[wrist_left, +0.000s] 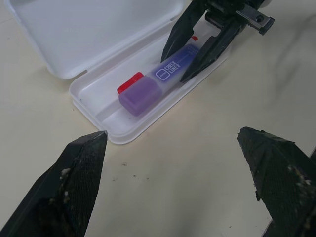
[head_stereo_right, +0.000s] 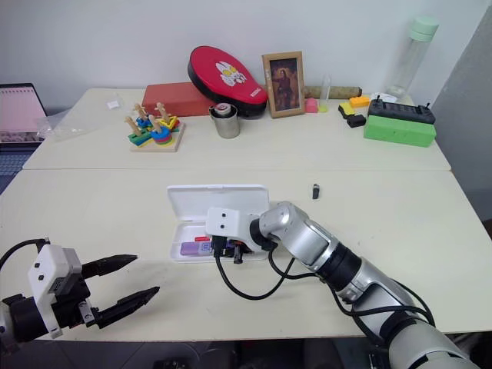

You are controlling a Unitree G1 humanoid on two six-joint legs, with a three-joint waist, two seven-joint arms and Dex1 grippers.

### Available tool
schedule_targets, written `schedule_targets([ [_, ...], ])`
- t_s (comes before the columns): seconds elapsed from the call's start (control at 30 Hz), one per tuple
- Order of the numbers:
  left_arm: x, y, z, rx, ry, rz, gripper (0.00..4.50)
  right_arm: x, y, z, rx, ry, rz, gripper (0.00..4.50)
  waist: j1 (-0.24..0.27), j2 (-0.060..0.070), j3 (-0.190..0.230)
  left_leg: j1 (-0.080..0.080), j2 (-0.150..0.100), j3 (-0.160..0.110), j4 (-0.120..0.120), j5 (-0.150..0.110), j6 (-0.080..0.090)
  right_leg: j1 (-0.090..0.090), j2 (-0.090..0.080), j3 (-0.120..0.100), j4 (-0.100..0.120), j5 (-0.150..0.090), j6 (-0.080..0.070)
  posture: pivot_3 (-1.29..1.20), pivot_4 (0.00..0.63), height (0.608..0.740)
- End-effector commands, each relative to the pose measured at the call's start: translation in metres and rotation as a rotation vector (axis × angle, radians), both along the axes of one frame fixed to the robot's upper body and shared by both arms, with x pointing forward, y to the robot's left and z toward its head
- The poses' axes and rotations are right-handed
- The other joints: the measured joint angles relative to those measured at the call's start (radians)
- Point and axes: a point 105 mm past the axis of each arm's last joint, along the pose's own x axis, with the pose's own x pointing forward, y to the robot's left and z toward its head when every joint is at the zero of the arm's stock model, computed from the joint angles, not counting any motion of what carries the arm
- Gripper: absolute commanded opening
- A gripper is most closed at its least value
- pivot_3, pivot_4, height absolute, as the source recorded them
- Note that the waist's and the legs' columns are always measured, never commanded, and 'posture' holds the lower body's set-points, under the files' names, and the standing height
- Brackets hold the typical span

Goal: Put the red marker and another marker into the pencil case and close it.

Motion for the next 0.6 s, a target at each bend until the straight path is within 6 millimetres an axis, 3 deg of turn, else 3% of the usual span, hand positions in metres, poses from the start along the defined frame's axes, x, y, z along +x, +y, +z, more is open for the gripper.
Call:
schedule_targets([
  [0.03, 0.004, -0.001, 0.007, 0.015, -0.029, -0.003, 4.5, -0.007, 0.011, 0.009, 0.019, -0.028, 0.051, 1.09, 0.0, 0.0, 0.0, 0.0, 0.0, 0.0, 0.0, 0.0, 0.0, 0.0, 0.0, 0.0, 0.0, 0.0, 0.0, 0.0, 0.15, 0.74],
  [0.13, 0.006, -0.002, 0.008, 0.014, -0.033, -0.005, 4.5, -0.008, 0.014, 0.012, 0.037, -0.021, 0.054, 1.09, 0.0, 0.0, 0.0, 0.0, 0.0, 0.0, 0.0, 0.0, 0.0, 0.0, 0.0, 0.0, 0.0, 0.0, 0.0, 0.0, 0.15, 0.74],
  [0.2, 0.008, -0.002, 0.007, 0.014, -0.033, -0.008, 4.5, -0.008, 0.015, 0.016, 0.06, -0.021, 0.05, 1.79, 0.0, 0.0, 0.0, 0.0, 0.0, 0.0, 0.0, 0.0, 0.0, 0.0, 0.0, 0.0, 0.0, 0.0, 0.0, 0.0, 0.15, 0.74],
  [0.27, 0.009, -0.003, 0.007, 0.014, -0.033, -0.013, 4.5, -0.006, 0.016, 0.023, 0.085, -0.028, 0.042, 2.02, 0.0, 0.0, 0.0, 0.0, 0.0, 0.0, 0.0, 0.0, 0.0, 0.0, 0.0, 0.0, 0.0, 0.0, 0.0, 0.0, 0.15, 0.74],
  [0.47, 0.016, -0.003, 0.006, 0.023, -0.038, -0.029, 4.5, 0.0, 0.018, 0.043, 0.162, -0.052, 0.033, 3.49, 0.0, 0.0, 0.0, 0.0, 0.0, 0.0, 0.0, 0.0, 0.0, 0.0, 0.0, 0.0, 0.0, 0.0, 0.0, 0.0, 0.15, 0.74],
  [0.53, 0.018, -0.004, 0.006, 0.02, -0.041, -0.037, 4.5, 0.001, 0.018, 0.054, 0.204, -0.057, 0.036, 3.99, 0.0, 0.0, 0.0, 0.0, 0.0, 0.0, 0.0, 0.0, 0.0, 0.0, 0.0, 0.0, 0.0, 0.0, 0.0, 0.0, 0.15, 0.74],
  [0.6, 0.021, -0.008, 0.008, 0.014, -0.055, -0.051, 4.5, -0.006, 0.011, 0.078, 0.306, -0.053, 0.086, 4.44, 0.0, 0.0, 0.0, 0.0, 0.0, 0.0, 0.0, 0.0, 0.0, 0.0, 0.0, 0.0, 0.0, 0.0, 0.0, 0.0, 0.15, 0.74],
])
